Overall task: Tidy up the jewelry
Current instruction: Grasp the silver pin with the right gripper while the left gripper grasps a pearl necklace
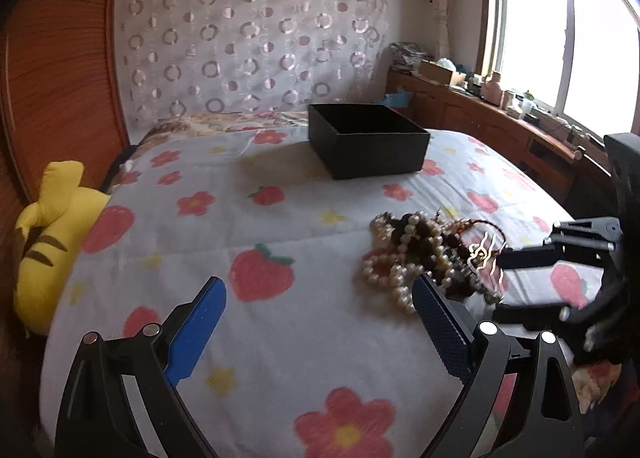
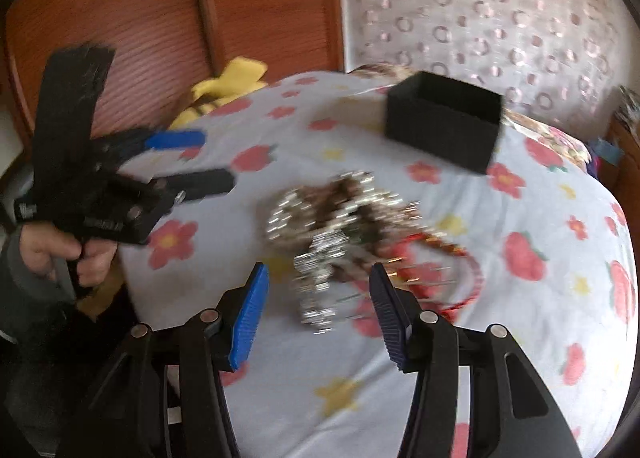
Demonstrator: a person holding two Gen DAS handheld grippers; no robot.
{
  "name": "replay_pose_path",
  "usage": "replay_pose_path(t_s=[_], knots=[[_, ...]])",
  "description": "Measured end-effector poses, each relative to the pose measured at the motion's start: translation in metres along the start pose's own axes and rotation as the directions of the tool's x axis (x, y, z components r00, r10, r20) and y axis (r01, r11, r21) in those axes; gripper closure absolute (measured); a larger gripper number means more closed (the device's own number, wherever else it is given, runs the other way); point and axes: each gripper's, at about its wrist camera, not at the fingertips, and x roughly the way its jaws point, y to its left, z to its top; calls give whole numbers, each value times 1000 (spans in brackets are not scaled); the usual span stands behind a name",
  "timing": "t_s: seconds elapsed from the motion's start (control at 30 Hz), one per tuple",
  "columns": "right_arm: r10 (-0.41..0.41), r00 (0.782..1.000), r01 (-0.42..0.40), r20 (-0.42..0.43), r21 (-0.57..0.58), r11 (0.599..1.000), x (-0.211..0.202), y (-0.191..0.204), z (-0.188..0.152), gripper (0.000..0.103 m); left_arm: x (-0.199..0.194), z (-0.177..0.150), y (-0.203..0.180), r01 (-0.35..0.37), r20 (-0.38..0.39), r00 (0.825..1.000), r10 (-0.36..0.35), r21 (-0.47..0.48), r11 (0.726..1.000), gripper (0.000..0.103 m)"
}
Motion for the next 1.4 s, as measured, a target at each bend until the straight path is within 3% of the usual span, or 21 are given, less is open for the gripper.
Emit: replay_pose_path(t_s=[0.17, 0.23, 0.33, 0.43, 0.5, 0.6, 1.0, 1.2, 1.4], knots=[[-94, 995, 94, -19, -24, 995, 8, 2, 0, 48, -6, -3, 6, -12, 5, 1000, 12, -10, 1000, 12], [-150, 988, 148, -30, -55, 987, 11, -1, -1, 53, -7, -2, 5, -11, 11, 1000, 11, -11, 1000, 12], [-163, 986, 161, -26, -69, 984, 12, -1, -2, 55, -9, -2, 2, -7, 18, 1000, 8, -5, 1000, 12], [-195, 981, 193, -15, -102, 976, 10, 2, -3, 66, -9, -1, -1, -4, 18, 1000, 4, 3, 1000, 12], [-207, 978, 206, 2, -114, 972, 4, 4, -2, 80, -10, -1, -3, -1, 19, 1000, 0, 6, 1000, 12], [-223, 975, 224, 19, -104, 969, -6, 0, 1, 86, -10, -1, -5, 2, 17, 1000, -2, 10, 1000, 12], [-246, 965, 247, 95, -3, 969, -55, -36, 11, 92, -4, 0, -23, 45, -4, 999, -45, 51, 998, 12], [-216, 966, 214, 140, 34, 976, -71, -42, 13, 92, 16, 0, -38, 96, -79, 993, -90, 84, 992, 13], [-136, 973, 118, 186, 105, 988, -80, -49, 17, 92, 31, 5, -40, 153, -140, 980, -144, 55, 987, 56]])
